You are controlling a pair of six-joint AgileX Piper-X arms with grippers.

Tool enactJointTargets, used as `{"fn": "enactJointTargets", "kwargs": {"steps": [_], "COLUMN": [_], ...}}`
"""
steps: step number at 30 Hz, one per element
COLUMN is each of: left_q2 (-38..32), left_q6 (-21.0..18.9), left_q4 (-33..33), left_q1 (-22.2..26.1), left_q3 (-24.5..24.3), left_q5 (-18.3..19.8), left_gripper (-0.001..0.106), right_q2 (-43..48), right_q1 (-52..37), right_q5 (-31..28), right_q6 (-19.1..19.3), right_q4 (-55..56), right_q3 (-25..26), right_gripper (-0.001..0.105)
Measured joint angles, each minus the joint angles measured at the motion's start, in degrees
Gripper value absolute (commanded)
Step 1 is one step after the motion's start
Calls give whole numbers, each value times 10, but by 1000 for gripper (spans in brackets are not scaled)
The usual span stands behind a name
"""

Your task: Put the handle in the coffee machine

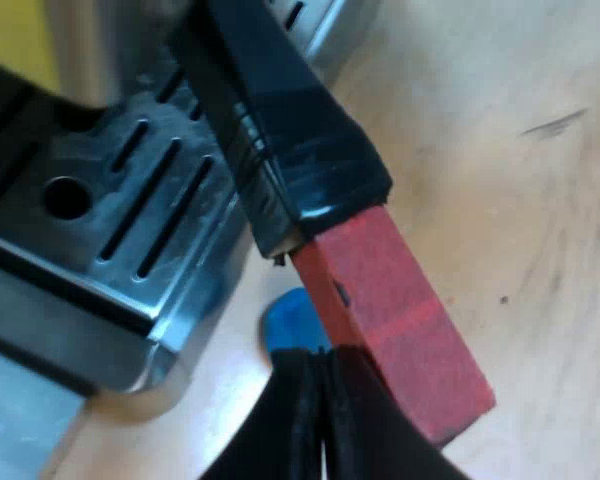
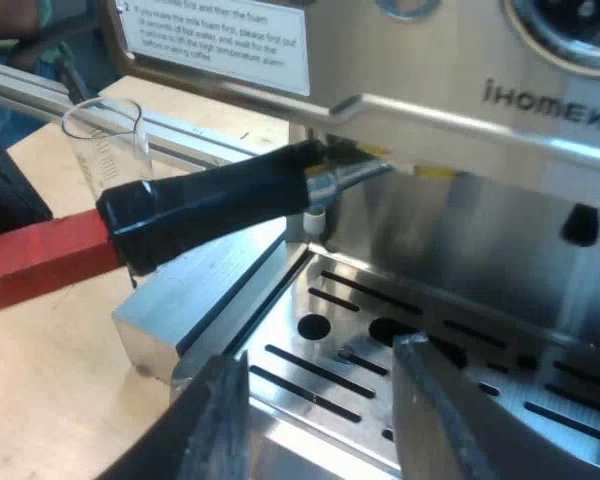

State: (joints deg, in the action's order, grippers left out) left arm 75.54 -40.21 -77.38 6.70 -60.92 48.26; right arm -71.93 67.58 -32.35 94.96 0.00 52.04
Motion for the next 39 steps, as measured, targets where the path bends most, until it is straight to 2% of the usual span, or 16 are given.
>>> {"fn": "enactJointTargets", "kwargs": {"steps": [2,3,11,18,20,24,28,32,36,39], "left_q2": [0,-22,-33,-33,-32,-32,-32,-32,-45,-70], "left_q6": [-1,-26,-44,-44,-44,-51,-104,-153,-199,-222], "left_q4": [10,50,40,45,53,56,71,90,117,137], "left_q1": [0,0,-8,-27,-51,-69,-95,-112,-131,-150], "left_q3": [0,2,22,46,49,49,49,49,49,49], "left_q5": [-7,-35,-16,-35,-51,-62,-86,-109,-143,-186], "left_gripper": [0,0,0,0,0,0,0,0,0,0], "right_q2": [17,21,29,29,29,29,47,79,102,116], "right_q1": [0,0,0,0,0,0,0,0,0,0], "right_q5": [0,0,1,1,1,5,38,46,52,59], "right_q6": [-2,-3,-3,-3,-3,-3,-3,-3,-3,-3], "right_q4": [26,38,58,60,60,62,90,144,178,191], "right_q3": [0,0,0,0,0,0,0,0,0,0], "right_gripper": [37,37,37,37,37,37,37,37,37,37]}}
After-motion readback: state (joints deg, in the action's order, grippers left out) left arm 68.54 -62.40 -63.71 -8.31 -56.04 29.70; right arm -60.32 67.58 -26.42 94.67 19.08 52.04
